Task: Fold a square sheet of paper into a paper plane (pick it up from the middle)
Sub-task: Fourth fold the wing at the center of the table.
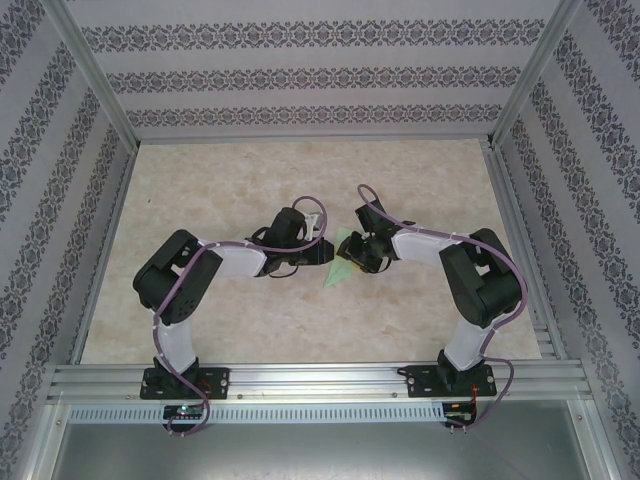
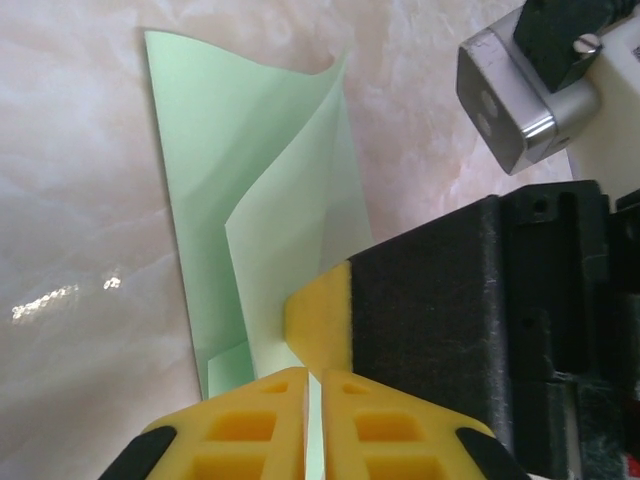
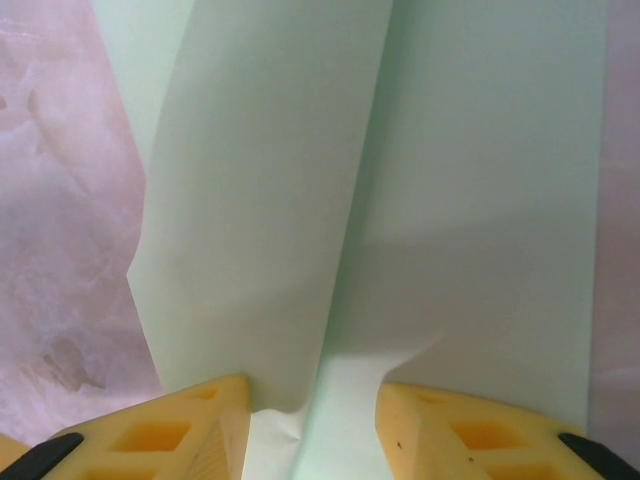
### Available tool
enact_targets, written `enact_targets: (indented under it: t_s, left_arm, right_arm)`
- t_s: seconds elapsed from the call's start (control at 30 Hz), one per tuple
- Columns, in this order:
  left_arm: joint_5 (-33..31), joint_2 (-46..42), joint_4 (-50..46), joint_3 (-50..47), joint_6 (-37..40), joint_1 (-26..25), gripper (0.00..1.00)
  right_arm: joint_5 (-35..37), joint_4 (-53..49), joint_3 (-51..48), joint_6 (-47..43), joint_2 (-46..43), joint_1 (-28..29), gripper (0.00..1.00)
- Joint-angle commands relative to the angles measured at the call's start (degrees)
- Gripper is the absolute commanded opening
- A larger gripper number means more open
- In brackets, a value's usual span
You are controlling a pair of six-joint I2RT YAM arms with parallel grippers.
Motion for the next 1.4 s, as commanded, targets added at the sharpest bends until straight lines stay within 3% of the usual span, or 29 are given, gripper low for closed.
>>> enact_targets:
  t_s: [0.0, 0.8, 1.37]
  left_arm:
    - [2.0, 1.9, 1.2, 1.2, -0.4, 0.3, 0.10]
    - [-1.4, 3.8, -3.4, 2.3, 0.9, 0.3, 0.06]
    - [-2.3, 4.1, -5.0, 2.3, 0.9, 0.3, 0.05]
  right_arm:
    - [5.2, -4.3, -3.8, -0.8, 6.3, -0.6, 0.43]
    - [4.7, -3.5, -4.2, -0.8, 5.7, -0.8, 0.43]
    - [6.4, -7.8, -0.6, -1.7, 10.6, 0.2, 0.41]
